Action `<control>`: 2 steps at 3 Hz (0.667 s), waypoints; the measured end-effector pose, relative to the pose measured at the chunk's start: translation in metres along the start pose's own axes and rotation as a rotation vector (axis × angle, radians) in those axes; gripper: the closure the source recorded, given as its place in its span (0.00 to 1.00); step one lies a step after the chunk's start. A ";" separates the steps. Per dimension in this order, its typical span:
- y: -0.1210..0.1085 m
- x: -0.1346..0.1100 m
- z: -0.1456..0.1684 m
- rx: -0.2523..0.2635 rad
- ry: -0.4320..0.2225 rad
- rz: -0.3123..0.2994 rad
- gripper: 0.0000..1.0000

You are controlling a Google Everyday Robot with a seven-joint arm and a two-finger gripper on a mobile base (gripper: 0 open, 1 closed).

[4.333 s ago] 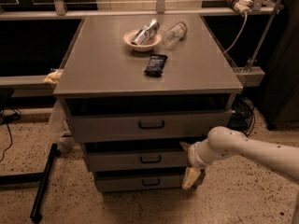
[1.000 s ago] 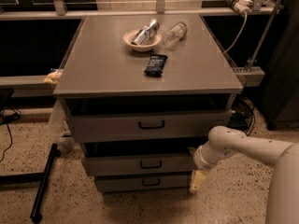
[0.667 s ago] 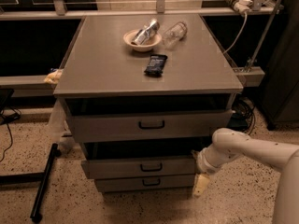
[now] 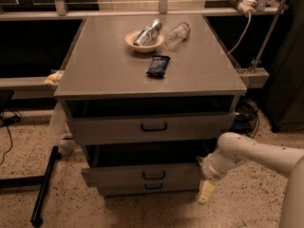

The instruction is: Open middle drawer

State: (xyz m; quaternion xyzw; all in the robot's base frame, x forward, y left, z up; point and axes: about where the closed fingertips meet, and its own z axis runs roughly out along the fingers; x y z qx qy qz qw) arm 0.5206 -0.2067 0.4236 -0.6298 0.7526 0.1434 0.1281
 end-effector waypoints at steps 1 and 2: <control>0.026 0.004 -0.006 -0.058 -0.014 0.028 0.00; 0.026 0.004 -0.006 -0.058 -0.014 0.028 0.00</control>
Offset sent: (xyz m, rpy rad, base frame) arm -0.1420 0.0006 0.0549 0.2200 0.3219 0.0766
